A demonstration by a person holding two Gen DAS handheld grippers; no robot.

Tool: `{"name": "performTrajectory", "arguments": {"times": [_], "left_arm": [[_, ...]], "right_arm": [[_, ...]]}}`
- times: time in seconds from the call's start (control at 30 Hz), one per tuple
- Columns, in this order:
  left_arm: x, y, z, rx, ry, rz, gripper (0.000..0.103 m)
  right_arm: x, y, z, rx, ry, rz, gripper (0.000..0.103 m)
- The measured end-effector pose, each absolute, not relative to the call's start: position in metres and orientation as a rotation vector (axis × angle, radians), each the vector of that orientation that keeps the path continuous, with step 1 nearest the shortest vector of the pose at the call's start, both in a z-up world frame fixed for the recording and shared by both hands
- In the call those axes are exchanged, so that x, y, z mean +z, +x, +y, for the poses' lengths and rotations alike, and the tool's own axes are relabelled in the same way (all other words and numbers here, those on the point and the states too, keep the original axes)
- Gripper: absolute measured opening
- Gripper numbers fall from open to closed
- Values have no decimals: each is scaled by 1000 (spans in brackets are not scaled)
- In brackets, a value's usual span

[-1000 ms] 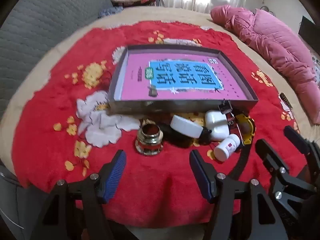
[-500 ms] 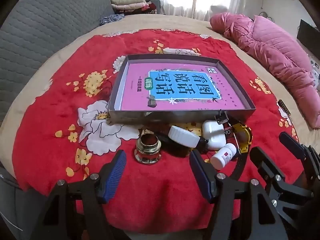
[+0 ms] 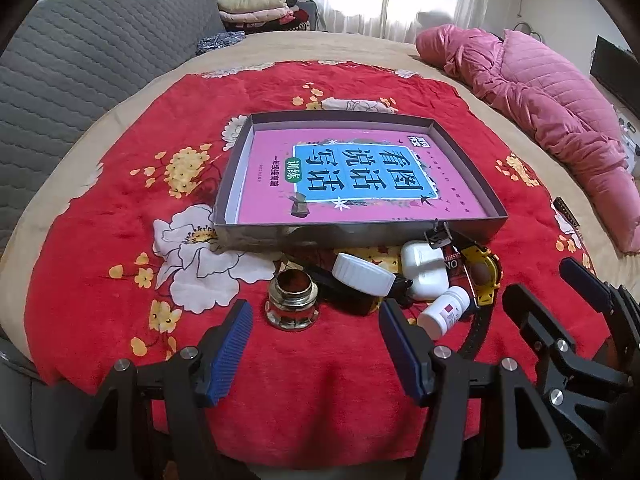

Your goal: Organize rigid objects

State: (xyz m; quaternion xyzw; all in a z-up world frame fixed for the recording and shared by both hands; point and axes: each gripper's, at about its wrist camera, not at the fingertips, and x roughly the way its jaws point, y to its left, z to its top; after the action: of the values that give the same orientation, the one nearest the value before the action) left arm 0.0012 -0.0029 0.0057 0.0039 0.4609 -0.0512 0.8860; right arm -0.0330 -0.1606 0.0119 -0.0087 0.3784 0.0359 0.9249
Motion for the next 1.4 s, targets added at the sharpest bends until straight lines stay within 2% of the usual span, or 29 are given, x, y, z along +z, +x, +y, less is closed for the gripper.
{"name": "performTrajectory", "arguments": {"times": [1.4], "left_arm": [[5, 3, 1, -93, 14, 965, 65]], "right_arm": [[13, -32, -159, 78, -20, 774, 81]]}}
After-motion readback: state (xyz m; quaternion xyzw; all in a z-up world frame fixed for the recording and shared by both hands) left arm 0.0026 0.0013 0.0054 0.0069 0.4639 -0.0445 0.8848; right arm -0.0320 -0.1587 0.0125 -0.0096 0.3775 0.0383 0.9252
